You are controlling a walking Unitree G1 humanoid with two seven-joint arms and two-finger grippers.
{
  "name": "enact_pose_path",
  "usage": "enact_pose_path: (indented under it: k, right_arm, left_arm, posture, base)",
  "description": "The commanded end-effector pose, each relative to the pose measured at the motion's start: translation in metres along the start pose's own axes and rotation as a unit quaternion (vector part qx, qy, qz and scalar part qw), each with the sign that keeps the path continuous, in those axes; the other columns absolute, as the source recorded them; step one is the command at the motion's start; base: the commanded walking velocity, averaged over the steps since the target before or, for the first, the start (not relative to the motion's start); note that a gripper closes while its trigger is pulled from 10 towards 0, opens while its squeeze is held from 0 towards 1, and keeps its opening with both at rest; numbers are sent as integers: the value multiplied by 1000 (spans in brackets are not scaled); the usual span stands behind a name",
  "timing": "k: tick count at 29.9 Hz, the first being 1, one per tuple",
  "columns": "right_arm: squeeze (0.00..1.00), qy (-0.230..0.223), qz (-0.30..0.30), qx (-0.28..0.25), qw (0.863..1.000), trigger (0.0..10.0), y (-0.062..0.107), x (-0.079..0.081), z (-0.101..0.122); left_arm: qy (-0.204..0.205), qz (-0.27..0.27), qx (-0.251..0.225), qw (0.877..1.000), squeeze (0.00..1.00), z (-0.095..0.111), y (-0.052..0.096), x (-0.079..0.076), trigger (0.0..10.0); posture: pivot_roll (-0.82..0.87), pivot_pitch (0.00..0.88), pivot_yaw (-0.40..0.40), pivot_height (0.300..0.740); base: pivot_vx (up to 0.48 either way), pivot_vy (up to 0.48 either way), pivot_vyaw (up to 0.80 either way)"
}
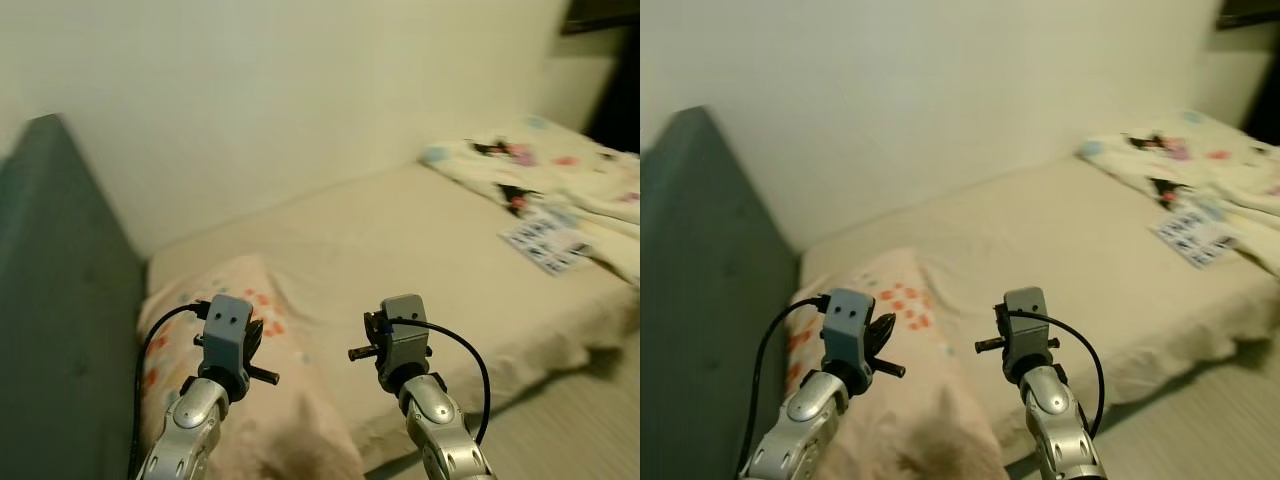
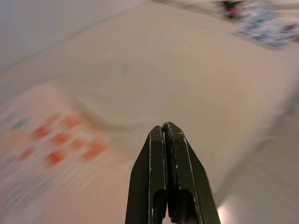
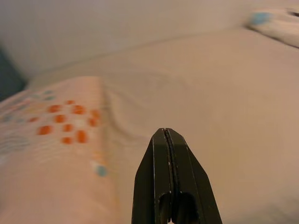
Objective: Clean up the room
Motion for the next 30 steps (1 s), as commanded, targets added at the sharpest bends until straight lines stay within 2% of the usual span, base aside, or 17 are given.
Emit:
enact_pose_path:
  k: [1, 9, 11, 14, 17, 25, 30]
  right_arm:
    - [0, -11, 3, 13, 1000, 10000, -1, 3, -6]
    - [0, -12, 1, 14, 1000, 10000, -1, 1, -6]
    - [0, -12, 0, 15, 1000, 10000, 0, 1, -6]
    - [0, -11, 1, 16, 1000, 10000, 0, 2, -7]
    - [0, -10, 2, 16, 1000, 10000, 0, 2, -7]
    - [0, -9, 4, 18, 1000, 10000, -2, 4, -7]
    - [0, -8, 5, 21, 1000, 10000, -2, 3, -8]
  left_arm:
    - [-10, -1, -13, 1000, 0, 8, -1, 1, 10000]
    - [4, -9, 2, 1000, 0, 1, 1, 1, 10000]
    - [-30, -7, 13, 999, 0, -2, 1, 2, 10000]
    - [-44, -2, 5, 999, 0, -2, 2, 3, 10000]
    - [-42, 2, -5, 999, 0, 0, 2, 4, 10000]
    - [-30, -7, 8, 999, 0, -5, 6, 3, 10000]
    - [-25, 7, 10, 1000, 0, -7, 7, 9, 10000]
  posture:
    - [-73, 33, 74, 740]
    - [-75, 43, 74, 740]
    - [-73, 45, 73, 740]
    - [-72, 47, 73, 740]
    - [-72, 47, 73, 740]
    - [-70, 47, 70, 740]
    - [-69, 49, 67, 740]
  base:
    - [0, 0, -800]
    - [0, 0, -800]
    - [0, 0, -800]
    - [0, 0, -800]
    - [0, 0, -800]
    - [0, 0, -800]
    - [0, 0, -800]
Point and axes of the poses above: a point about 5 cm out from each wrist's last joint towards the gripper, its own y axis pointing back from the gripper into the wrist, its own z axis along the axis of the wrist's last joint, x = y × z, the point moved 5 cm from there along -y, pointing out of the wrist towards the gripper, and after that the axes turned 7 degrees about -y, right-handed, at the moved point
